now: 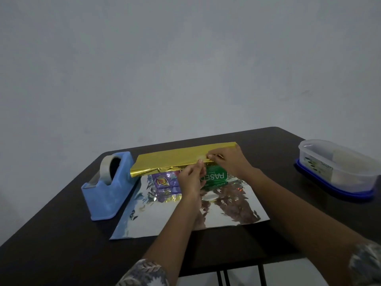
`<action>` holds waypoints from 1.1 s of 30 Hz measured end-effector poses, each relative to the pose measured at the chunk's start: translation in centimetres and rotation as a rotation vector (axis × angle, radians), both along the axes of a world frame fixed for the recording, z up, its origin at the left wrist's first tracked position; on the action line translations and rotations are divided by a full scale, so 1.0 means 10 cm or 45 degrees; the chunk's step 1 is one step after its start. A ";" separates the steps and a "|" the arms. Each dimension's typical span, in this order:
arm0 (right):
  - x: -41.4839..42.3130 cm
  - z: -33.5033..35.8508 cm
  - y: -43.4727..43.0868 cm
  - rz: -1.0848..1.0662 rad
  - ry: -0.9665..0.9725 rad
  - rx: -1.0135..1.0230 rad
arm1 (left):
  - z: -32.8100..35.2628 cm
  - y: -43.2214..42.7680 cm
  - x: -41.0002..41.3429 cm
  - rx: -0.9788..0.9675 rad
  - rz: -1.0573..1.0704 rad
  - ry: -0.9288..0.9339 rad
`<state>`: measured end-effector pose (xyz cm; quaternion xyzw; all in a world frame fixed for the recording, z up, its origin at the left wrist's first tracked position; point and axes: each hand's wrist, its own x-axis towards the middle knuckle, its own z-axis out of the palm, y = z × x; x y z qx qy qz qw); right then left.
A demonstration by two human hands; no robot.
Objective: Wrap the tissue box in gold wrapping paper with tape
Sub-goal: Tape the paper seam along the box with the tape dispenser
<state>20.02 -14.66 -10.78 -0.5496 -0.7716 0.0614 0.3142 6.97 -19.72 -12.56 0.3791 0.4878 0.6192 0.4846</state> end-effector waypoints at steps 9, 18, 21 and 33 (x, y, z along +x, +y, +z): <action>0.00 0.06 0.01 -0.046 -0.002 0.068 | -0.04 0.04 0.02 0.057 0.005 0.021; -0.09 0.08 0.06 -0.129 0.065 0.072 | -0.06 0.09 0.03 -0.007 0.014 0.006; -0.13 0.12 0.05 -0.172 0.041 0.039 | -0.08 0.10 0.03 -0.012 0.019 0.016; -0.18 0.18 0.07 -0.222 -0.012 -0.019 | -0.09 0.21 0.00 -0.187 0.039 0.017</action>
